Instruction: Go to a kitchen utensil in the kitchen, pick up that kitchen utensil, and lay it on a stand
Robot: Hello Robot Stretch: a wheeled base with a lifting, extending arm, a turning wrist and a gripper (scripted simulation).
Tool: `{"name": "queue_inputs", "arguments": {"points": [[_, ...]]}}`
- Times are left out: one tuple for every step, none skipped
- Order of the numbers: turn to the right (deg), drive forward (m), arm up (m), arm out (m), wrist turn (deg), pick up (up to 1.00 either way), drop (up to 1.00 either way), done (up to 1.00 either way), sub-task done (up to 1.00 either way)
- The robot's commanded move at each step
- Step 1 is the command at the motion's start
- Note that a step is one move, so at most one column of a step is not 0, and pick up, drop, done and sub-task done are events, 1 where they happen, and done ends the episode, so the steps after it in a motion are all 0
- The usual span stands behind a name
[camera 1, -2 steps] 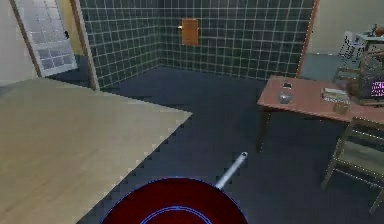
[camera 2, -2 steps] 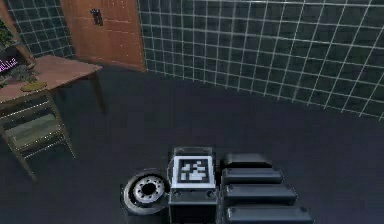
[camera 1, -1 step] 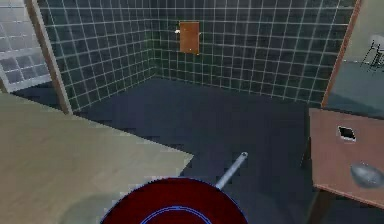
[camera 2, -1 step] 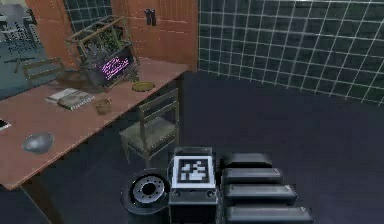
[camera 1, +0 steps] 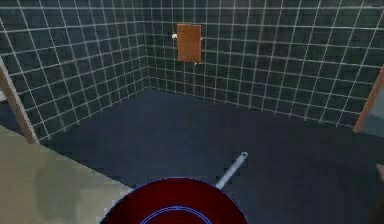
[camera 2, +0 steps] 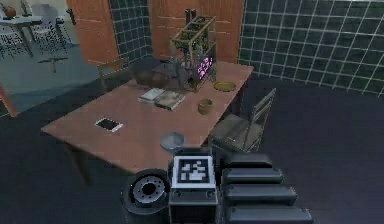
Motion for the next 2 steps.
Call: {"name": "queue_inputs", "arguments": {"points": [[27.0,0.0,0.0,0.0,0.0,0.0,0.0,0.0,0.0],[0.0,1.0,0.0,0.0,0.0,0.0,0.0,0.0,0.0]]}}
